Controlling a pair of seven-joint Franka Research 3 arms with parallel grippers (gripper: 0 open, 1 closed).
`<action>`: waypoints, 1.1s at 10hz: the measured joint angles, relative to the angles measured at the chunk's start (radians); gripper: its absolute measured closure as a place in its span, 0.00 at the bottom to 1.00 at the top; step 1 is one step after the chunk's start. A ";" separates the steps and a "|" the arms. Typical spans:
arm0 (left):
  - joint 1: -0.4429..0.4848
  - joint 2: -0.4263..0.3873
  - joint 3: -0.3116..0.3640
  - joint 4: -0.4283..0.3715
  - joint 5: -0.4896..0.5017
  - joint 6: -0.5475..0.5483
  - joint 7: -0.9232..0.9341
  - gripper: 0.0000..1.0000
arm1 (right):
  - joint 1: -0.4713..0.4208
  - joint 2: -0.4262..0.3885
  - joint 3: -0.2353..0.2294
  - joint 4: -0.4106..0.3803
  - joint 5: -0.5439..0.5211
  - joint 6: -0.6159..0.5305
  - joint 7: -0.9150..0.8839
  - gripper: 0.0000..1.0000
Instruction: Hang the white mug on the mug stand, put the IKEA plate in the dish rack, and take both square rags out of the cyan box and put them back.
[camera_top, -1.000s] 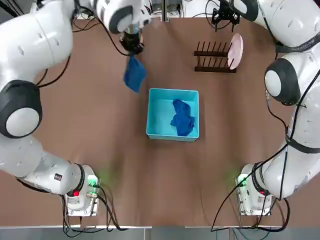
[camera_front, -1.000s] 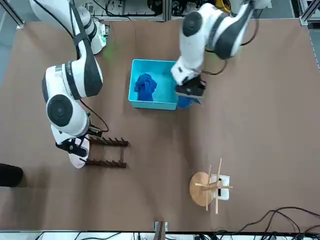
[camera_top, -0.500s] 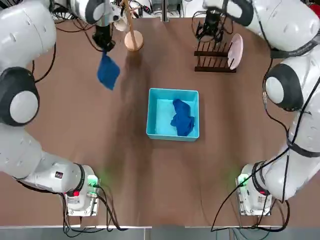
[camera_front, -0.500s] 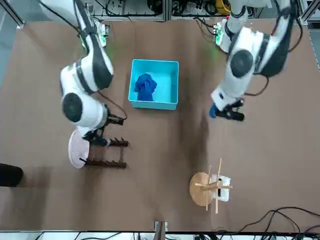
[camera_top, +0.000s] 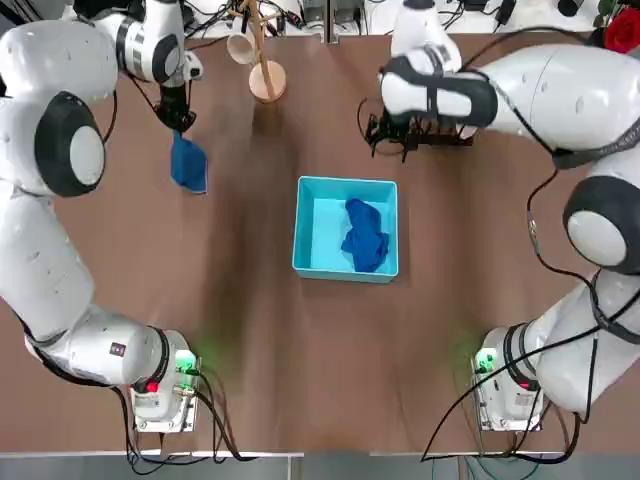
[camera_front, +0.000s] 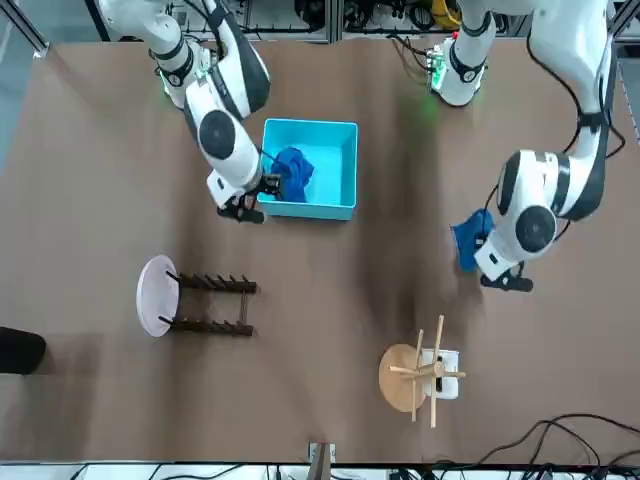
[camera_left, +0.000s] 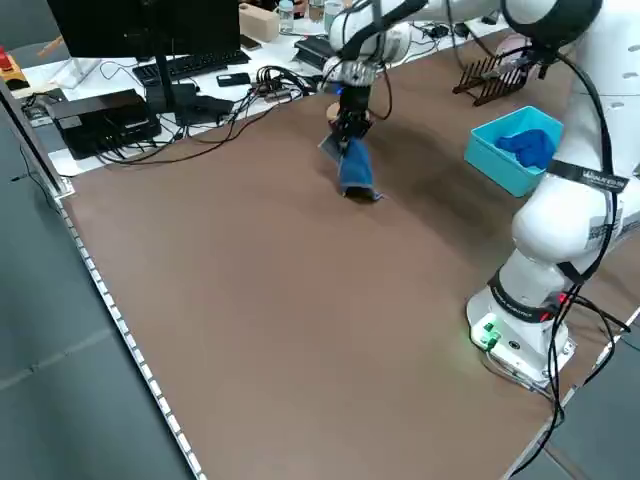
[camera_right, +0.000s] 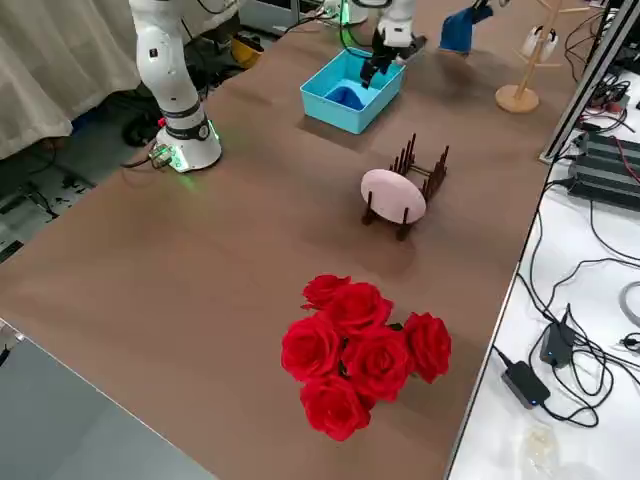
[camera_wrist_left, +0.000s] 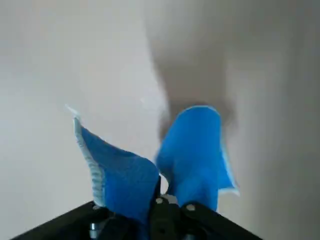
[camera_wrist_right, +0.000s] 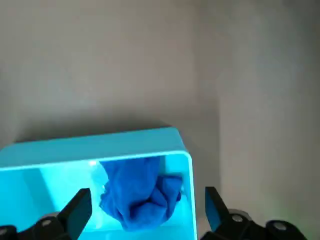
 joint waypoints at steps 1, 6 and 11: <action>0.006 0.032 0.026 -0.019 0.045 0.058 -0.001 0.96 | 0.023 -0.024 0.000 -0.057 0.000 0.027 0.000 0.00; 0.105 0.043 0.189 -0.057 0.163 0.211 0.248 0.96 | 0.193 -0.025 0.002 -0.188 0.000 0.183 0.108 0.00; 0.214 0.038 0.143 -0.067 0.160 0.300 0.361 0.96 | 0.262 0.091 0.003 -0.199 0.000 0.321 0.194 0.12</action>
